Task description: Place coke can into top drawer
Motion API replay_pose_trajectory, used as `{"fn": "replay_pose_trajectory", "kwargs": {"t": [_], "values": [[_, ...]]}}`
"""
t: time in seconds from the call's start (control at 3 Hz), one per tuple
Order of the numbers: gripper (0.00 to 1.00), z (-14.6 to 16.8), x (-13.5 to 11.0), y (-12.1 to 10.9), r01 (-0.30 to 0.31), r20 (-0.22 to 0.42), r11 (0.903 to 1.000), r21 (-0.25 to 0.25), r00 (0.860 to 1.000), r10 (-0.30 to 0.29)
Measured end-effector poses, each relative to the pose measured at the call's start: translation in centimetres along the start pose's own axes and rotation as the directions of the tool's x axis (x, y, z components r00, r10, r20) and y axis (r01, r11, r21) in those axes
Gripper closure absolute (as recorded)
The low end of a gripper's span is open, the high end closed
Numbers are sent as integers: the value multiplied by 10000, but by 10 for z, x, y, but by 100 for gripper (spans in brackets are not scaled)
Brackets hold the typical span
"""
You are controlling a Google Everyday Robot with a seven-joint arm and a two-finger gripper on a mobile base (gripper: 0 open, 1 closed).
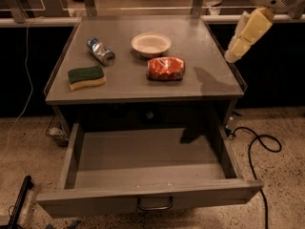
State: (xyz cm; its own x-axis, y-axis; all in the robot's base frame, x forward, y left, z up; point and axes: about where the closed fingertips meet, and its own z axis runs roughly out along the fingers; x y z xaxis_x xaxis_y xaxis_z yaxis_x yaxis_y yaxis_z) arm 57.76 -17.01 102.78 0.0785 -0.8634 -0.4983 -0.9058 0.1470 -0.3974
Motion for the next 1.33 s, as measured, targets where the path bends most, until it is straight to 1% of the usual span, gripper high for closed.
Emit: {"fn": "replay_pose_trajectory", "kwargs": {"t": [0.33,0.67,1.0,1.33], "values": [[0,22,-2,-15,-494,1535,9980,-397,9866,549],[0,45,-8,-18,-764,2016,9940,-777,9753,907],[0,75,-13,-19,-896,1648,9897,-1118,9805,1074],[0,104,-13,-25,-1021,1098,9847,-1411,9869,1181]]}}
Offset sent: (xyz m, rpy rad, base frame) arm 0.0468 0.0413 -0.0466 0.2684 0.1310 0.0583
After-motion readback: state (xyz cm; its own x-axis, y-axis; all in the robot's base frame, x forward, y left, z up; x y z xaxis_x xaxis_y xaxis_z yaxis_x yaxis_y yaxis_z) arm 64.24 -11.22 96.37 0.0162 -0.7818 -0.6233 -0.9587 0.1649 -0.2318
